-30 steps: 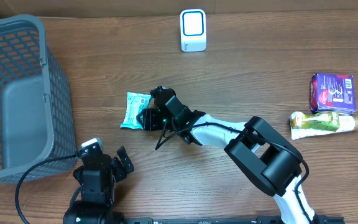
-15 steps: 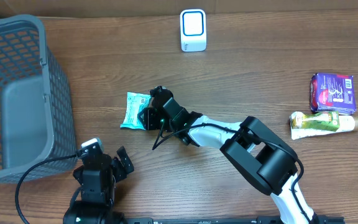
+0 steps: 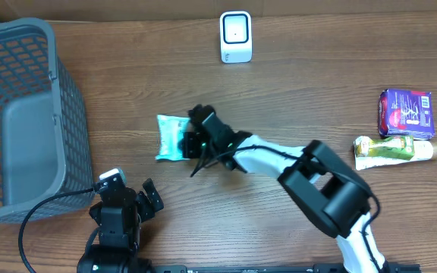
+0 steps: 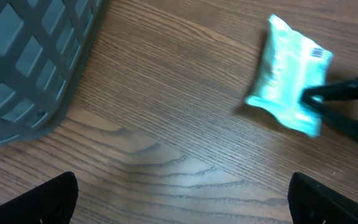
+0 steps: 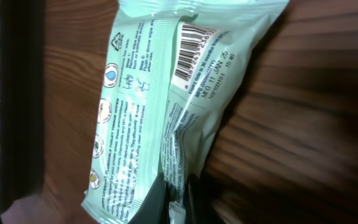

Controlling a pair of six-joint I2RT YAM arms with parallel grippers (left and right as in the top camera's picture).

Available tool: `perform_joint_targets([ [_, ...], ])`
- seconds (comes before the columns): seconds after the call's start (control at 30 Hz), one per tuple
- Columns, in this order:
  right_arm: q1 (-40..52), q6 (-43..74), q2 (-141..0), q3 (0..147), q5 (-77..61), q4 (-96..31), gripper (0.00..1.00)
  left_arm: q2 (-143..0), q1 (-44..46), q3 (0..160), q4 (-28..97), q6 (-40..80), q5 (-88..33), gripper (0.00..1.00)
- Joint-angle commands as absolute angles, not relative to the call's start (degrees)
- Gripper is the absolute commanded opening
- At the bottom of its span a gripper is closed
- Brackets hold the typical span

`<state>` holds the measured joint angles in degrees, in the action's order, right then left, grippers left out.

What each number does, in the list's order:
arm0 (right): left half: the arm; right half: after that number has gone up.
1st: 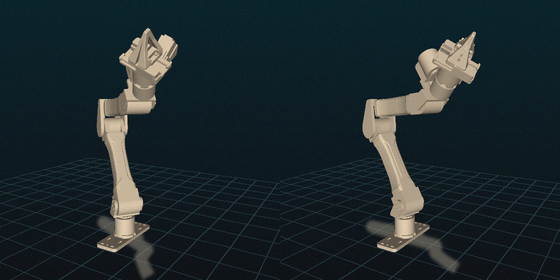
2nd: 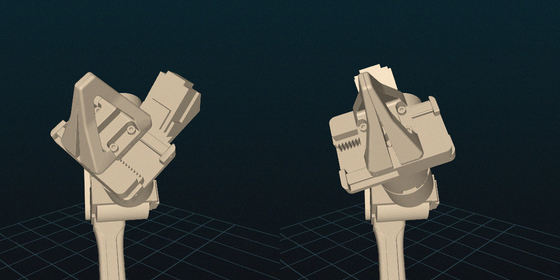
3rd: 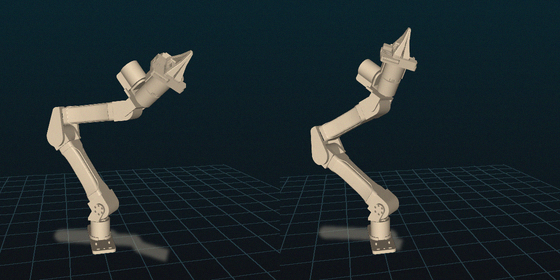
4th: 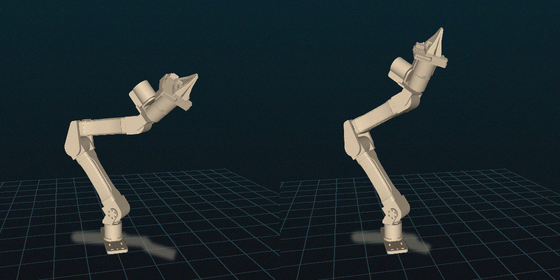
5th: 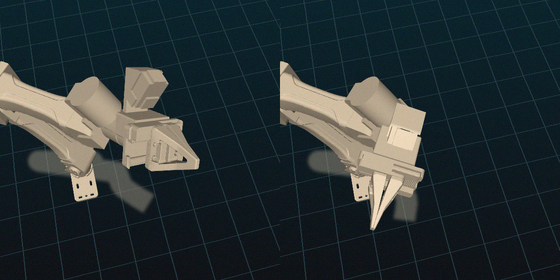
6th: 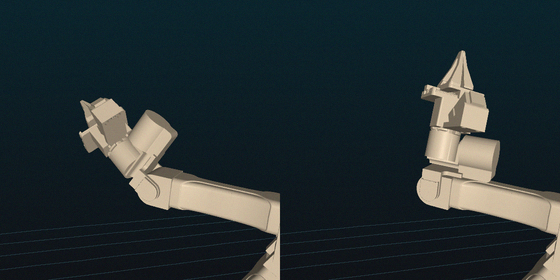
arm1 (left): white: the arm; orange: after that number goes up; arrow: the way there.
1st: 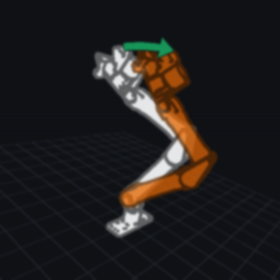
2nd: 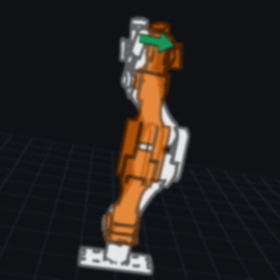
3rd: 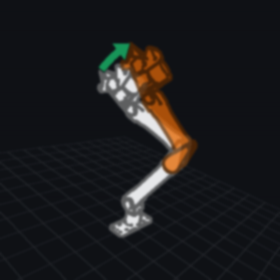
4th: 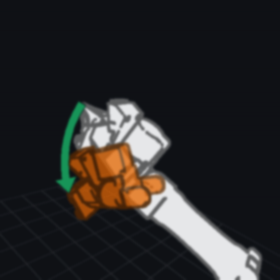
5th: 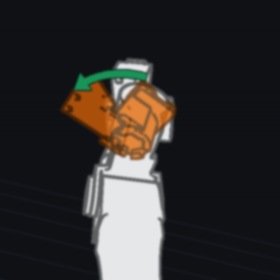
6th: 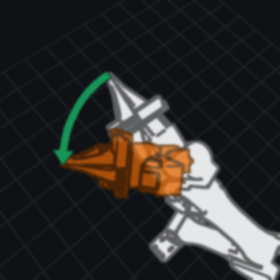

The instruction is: Scan the item barcode

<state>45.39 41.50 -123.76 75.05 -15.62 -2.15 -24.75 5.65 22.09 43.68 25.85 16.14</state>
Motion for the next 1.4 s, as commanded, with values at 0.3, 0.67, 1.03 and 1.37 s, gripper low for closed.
perform_joint_targets([
  [0.3,32.62,-0.56,-108.29,74.13,-16.69,-27.81,0.04,-24.38,5.76,22.15,43.48,26.83,16.91,1.0],
  [0.67,30.81,-0.4,-108.2,75.33,-5.93,-32.93,1.0,-24.38,5.76,22.15,43.48,26.83,16.91,1.0],
  [1.03,27.99,46.0,-108.25,76.53,-22.85,-39.92,0.72,-24.4,5.76,22.15,43.48,26.83,16.91,0.99],
  [1.37,33.52,60.03,-108.51,71.31,-10.7,-37.1,0.72,-24.4,5.76,22.15,43.48,26.83,16.91,0.99],
])
